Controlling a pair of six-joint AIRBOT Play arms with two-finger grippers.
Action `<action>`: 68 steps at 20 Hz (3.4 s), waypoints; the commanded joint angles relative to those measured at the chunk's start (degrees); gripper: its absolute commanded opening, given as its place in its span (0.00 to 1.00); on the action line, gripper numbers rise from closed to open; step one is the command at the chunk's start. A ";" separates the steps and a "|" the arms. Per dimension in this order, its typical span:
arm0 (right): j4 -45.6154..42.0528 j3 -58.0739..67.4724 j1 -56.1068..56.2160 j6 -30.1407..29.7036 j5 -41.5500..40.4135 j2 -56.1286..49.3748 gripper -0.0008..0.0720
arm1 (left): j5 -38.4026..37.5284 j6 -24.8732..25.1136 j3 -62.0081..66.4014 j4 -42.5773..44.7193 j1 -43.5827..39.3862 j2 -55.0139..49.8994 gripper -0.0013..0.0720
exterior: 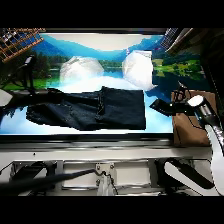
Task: Fold the clothes and pants, and hang the long-sleeved shirts on hangers.
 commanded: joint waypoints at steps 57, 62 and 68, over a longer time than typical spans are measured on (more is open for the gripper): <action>-7.30 37.94 7.13 -3.69 30.93 7.74 0.05 | -13.53 14.36 4.57 -31.58 19.34 -12.66 0.04; -9.11 37.94 28.24 3.04 21.18 0.39 0.05 | -13.51 13.25 4.57 -28.00 21.62 -12.59 0.04; -11.08 41.46 50.31 6.69 1.33 -16.41 0.05 | -13.35 10.12 4.57 -26.88 23.89 -12.59 0.04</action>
